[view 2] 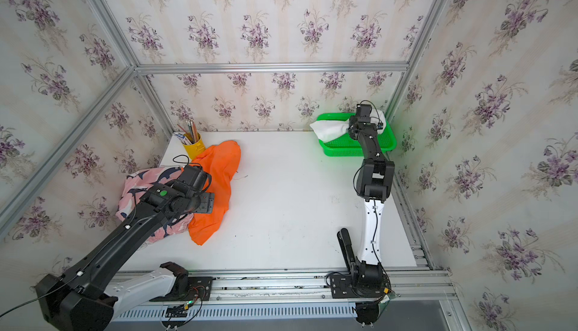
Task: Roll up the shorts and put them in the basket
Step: Place the shorts in the bin.
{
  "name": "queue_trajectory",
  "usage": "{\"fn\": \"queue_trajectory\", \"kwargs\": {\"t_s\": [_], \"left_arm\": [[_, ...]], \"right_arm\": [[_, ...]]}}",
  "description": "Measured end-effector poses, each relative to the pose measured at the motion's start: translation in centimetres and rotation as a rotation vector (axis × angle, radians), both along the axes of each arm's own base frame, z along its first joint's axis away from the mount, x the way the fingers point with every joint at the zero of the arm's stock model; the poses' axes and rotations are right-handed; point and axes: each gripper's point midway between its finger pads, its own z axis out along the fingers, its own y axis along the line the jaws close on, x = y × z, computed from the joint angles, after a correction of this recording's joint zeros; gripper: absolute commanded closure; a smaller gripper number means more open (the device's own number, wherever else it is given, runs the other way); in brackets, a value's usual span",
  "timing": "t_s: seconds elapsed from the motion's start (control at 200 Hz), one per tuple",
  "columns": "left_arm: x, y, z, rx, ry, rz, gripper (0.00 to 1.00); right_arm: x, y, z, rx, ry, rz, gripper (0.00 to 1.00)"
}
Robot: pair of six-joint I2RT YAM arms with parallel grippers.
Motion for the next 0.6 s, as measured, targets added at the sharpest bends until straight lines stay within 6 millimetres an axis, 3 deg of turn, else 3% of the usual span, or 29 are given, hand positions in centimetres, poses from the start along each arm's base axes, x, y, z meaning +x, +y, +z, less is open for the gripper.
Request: {"fn": "queue_trajectory", "kwargs": {"t_s": [0.11, 0.37, 0.6], "left_arm": [[0.1, 0.0, 0.4, -0.007, -0.008, 0.01, 0.16], [0.0, -0.3, 1.1, -0.052, -0.018, 0.045, 0.16], [-0.7, -0.1, 2.2, -0.074, -0.03, 0.067, 0.16]], "right_arm": [[0.1, -0.1, -3.7, 0.04, 0.043, -0.042, 0.87], [1.8, -1.8, -4.3, 0.047, -0.025, -0.153, 0.86], [1.9, -4.3, -3.2, -0.006, -0.052, -0.237, 0.78]]}}
